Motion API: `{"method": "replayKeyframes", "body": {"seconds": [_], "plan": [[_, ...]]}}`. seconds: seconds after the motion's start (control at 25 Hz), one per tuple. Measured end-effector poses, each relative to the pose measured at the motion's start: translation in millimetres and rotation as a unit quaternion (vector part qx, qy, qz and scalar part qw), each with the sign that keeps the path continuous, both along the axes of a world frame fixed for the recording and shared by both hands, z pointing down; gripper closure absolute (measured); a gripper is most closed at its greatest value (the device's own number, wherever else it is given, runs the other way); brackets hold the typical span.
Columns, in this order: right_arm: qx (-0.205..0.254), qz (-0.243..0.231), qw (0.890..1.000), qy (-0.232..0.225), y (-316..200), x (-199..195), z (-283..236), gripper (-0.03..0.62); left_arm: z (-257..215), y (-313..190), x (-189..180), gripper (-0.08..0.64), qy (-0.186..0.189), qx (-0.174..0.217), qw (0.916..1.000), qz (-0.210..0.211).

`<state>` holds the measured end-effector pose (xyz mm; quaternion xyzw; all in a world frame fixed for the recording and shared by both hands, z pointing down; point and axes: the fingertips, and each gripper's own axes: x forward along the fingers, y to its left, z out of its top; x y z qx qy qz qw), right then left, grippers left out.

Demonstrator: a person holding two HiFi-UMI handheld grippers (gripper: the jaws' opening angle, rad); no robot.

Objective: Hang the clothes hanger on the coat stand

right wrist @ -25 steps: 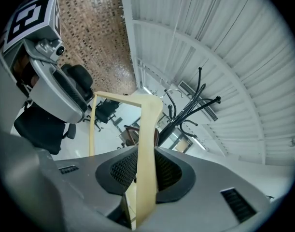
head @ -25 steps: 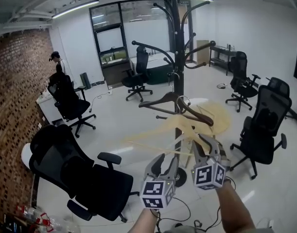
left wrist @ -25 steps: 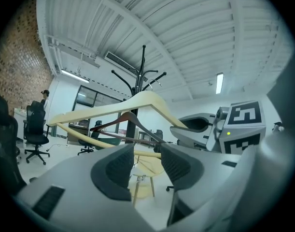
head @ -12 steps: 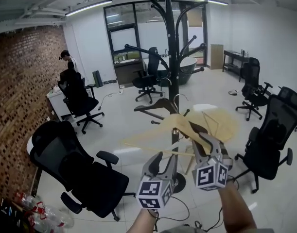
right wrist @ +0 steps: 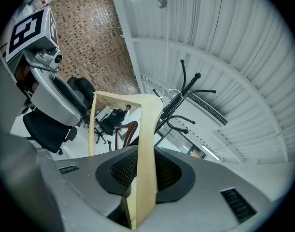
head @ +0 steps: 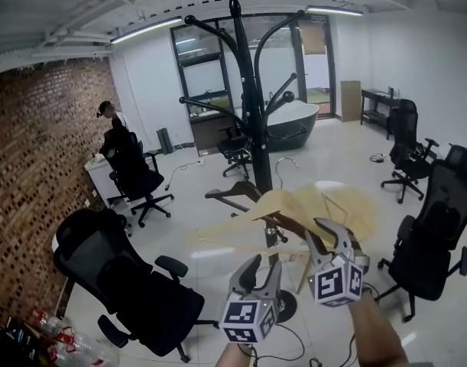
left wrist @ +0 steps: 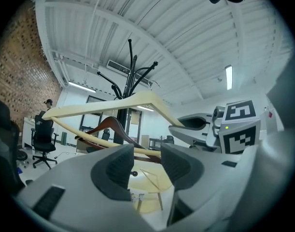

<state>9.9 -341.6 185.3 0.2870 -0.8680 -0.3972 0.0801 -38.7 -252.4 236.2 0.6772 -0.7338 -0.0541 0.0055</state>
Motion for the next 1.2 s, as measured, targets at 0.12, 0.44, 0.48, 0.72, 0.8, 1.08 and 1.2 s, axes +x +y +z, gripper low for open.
{"method": "replayKeyframes", "body": {"seconds": [0.12, 0.44, 0.48, 0.72, 0.8, 1.08, 1.2], "plan": [[-0.005, -0.005, 1.0, -0.01, -2, -2, -7, 0.515, -9, -3, -2, 0.38, -0.001, 0.0, 1.0, 0.01], [-0.007, -0.027, 1.0, -0.012, -29, -4, -15, 0.515, -17, -29, 1, 0.38, -0.011, -0.007, 0.9999, 0.01], [-0.008, -0.036, 0.999, -0.015, -38, -5, -15, 0.515, -17, -37, 2, 0.38, -0.014, -0.008, 0.9999, 0.004], [-0.039, -0.11, 0.993, -0.017, -132, 26, -17, 0.515, -24, -131, 41, 0.38, -0.001, 0.006, 0.9972, -0.074], [-0.032, -0.144, 0.989, -0.018, -171, 33, -22, 0.515, -31, -171, 59, 0.38, -0.001, 0.011, 0.9958, -0.091], [-0.047, -0.231, 0.972, -0.018, -256, 28, -62, 0.515, -74, -242, 86, 0.38, -0.019, 0.01, 0.988, -0.153], [-0.061, -0.258, 0.964, -0.034, -275, 19, -69, 0.515, -76, -260, 86, 0.38, -0.023, 0.008, 0.9857, -0.167]]}}
